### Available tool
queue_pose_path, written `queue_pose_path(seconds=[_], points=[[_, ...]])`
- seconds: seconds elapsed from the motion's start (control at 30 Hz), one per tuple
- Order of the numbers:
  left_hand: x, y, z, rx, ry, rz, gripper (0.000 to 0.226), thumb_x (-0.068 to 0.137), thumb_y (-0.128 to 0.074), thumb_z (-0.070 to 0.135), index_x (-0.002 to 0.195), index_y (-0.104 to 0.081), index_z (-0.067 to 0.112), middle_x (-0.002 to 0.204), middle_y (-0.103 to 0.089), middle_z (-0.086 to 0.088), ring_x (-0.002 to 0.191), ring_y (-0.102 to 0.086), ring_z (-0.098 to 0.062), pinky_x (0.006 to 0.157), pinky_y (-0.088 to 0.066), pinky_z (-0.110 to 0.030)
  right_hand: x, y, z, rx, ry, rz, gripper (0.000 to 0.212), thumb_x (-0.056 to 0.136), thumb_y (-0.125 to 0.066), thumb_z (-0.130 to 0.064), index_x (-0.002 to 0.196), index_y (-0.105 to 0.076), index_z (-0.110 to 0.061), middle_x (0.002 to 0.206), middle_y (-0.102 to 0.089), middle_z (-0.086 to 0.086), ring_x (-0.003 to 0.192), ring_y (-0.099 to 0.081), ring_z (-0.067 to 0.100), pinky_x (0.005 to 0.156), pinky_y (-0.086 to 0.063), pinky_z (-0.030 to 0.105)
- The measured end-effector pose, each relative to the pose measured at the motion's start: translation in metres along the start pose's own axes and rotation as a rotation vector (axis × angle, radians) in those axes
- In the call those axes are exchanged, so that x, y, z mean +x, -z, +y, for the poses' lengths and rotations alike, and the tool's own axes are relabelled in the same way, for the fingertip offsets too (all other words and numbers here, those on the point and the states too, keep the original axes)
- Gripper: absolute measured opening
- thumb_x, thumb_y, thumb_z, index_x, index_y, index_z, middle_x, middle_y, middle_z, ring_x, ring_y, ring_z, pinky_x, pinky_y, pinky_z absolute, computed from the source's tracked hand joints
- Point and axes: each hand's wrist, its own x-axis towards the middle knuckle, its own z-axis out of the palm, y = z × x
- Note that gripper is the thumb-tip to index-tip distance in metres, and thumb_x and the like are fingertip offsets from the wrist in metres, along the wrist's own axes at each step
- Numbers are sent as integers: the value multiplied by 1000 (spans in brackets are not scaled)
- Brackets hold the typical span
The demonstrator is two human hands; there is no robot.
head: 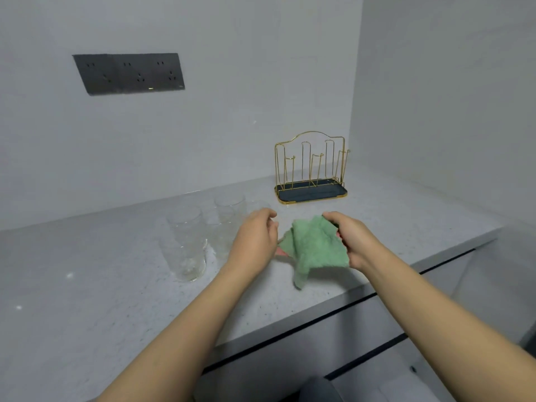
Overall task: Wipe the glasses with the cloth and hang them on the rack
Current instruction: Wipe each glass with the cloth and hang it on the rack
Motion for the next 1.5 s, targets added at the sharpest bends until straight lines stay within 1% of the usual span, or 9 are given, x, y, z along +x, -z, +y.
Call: queue_pose_path(seconds=[0.1, 0.27, 0.47, 0.77, 0.9, 1.03, 1.13, 1.33, 1.5], points=[[-2, 16, -11, 238, -23, 103, 40, 96, -56, 22, 133, -54, 6, 133, -51, -12, 128, -41, -30, 104, -25, -32, -1, -16, 9, 27, 37, -9, 28, 95, -49, -22, 69, -51, -13, 40, -48, -2, 37, -51, 12, 43, -45, 21], [-3, 30, -26, 438, 277, -52, 71, 94, -49, 54, 148, -31, 12, 154, -24, -15, 142, -20, -33, 113, -18, -40, 5, -37, 28, 39, 132, 13, 19, 96, -49, -25, 86, -56, -10, 67, -55, 6, 57, -47, 17, 58, -43, 29], [-12, 32, -41, 15, 416, -78, 88, 80, -72, 52, 147, -31, 13, 146, -27, -16, 131, -41, -33, 101, -40, -36, 7, -57, 47, 49, 89, -92, 19, 96, -49, -25, 87, -53, -9, 74, -56, 7, 62, -49, 17, 60, -42, 29], [-27, 26, -42, -363, 403, 59, 100, 70, -87, 32, 148, -27, 17, 141, -49, -6, 129, -47, -19, 96, -35, -22, -8, -63, 58, 93, 176, -219, 21, 90, -55, -27, 73, -51, -14, 68, -55, 2, 65, -55, 13, 63, -45, 27], [-28, 20, -27, -786, 538, 82, 78, 70, -86, 34, 133, -49, 8, 125, -58, 1, 110, -58, -12, 86, -44, -21, -20, -70, 65, 44, 339, -194, 16, 84, -57, -36, 90, -59, -21, 75, -58, 1, 67, -56, 10, 70, -46, 31], [-32, 8, -13, -997, 511, 118, 33, 80, -77, 32, 100, -65, 8, 95, -76, 1, 94, -71, -9, 81, -54, -21, -39, -81, 84, -272, 599, -60, 23, 90, -42, -53, 110, -33, -50, 113, -56, -8, 90, -59, -6, 78, -50, 18], [-35, 4, -3, -996, 447, 63, 53, 83, -68, 50, 114, -66, 7, 109, -74, -8, 103, -71, -21, 96, -54, -42, -47, -84, 91, -406, 692, -6, 44, 81, -32, -72, 121, -23, -57, 138, -46, -4, 118, -53, 6, 93, -50, 33], [-51, -1, 7, -975, 444, 69, 110, 59, -58, 82, 147, -41, 18, 150, -46, 4, 138, -41, -8, 118, -30, -39, -40, -75, 48, -212, 513, 15, 29, 98, -23, -45, 120, -39, -33, 109, -52, -20, 99, -51, -5, 80, -37, 16], [-48, -1, 8, -1068, 523, 186, 85, 72, -62, 72, 137, -52, 18, 137, -58, 3, 126, -54, -12, 105, -40, -32, -49, -78, 62, -369, 551, -26, 35, 93, -27, -52, 113, -46, -29, 102, -58, -17, 95, -56, 0, 73, -41, 20]])
